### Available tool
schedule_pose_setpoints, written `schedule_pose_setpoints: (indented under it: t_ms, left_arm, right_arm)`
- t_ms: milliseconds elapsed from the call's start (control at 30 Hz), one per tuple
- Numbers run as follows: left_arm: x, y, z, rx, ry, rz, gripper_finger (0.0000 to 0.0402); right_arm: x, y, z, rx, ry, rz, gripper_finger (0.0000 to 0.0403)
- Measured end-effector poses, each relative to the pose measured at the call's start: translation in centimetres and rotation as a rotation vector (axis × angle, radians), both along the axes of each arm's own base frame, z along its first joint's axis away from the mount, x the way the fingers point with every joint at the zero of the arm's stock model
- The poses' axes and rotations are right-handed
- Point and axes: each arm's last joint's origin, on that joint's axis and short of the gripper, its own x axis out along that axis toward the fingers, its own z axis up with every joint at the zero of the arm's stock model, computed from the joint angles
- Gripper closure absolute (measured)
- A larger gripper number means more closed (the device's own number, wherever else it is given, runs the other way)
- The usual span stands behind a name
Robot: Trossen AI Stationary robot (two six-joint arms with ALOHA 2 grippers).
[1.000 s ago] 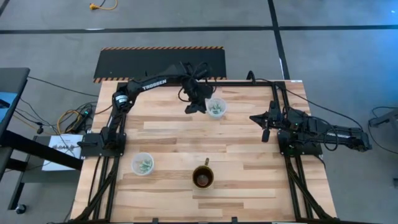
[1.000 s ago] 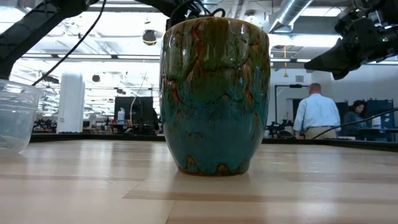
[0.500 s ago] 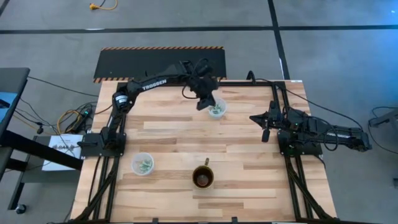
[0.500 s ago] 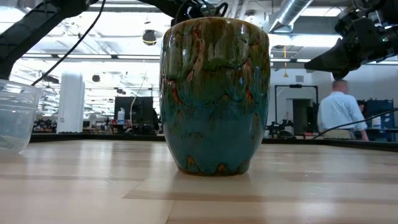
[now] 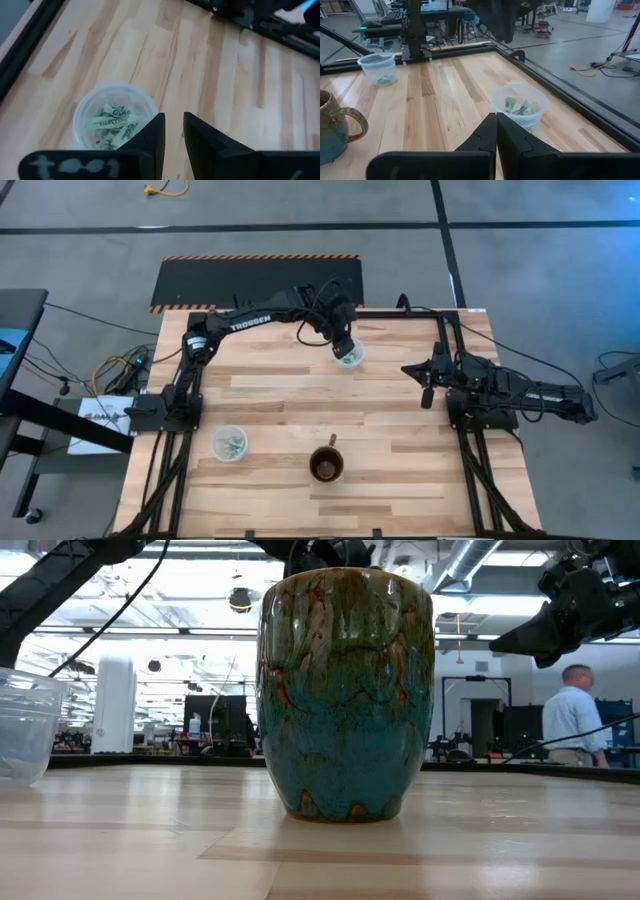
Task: Pick and place items into bin
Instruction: Return to Home Position
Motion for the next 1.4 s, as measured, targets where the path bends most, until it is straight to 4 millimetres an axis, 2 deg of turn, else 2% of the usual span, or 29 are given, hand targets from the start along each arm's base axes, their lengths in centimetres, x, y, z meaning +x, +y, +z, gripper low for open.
schedule_pose_setpoints:
  t_ms: [267, 400, 800, 900, 1000, 1233, 1400]
  left_arm:
    - [-0.2, 0.2, -0.1, -0.132, 0.026, 0.133, 0.0345]
    - [-0.3, 0.3, -0.2, -0.131, 0.038, 0.160, 0.0345]
    - [-0.3, 0.1, 0.3, 0.020, 0.000, -0.016, 0.0356]
    - [-1.1, -0.6, 1.8, 0.053, -0.020, -0.049, 0.0375]
    - [-2.4, -1.9, 4.4, 0.094, -0.056, -0.083, 0.0396]
    - [-6.0, -5.5, 9.9, 0.277, -0.104, -0.071, 0.0399]
    - [-9.3, -7.4, 12.6, 0.348, -0.123, -0.045, 0.0400]
  right_arm:
    - [0.0, 0.0, 0.0, 0.000, 0.000, 0.000, 0.0403]
    - [0.0, 0.0, 0.0, 0.000, 0.000, 0.000, 0.0403]
    - [0.0, 0.0, 0.0, 0.000, 0.000, 0.000, 0.0403]
    - [0.0, 0.0, 0.0, -0.001, -0.005, 0.000, 0.0403]
    - [0.0, 0.0, 0.1, -0.001, -0.007, 0.000, 0.0403]
    - [0.0, 0.0, 0.1, -0.002, -0.009, -0.001, 0.0403]
    - [0.1, 0.0, 0.3, 0.048, -0.052, -0.005, 0.0403]
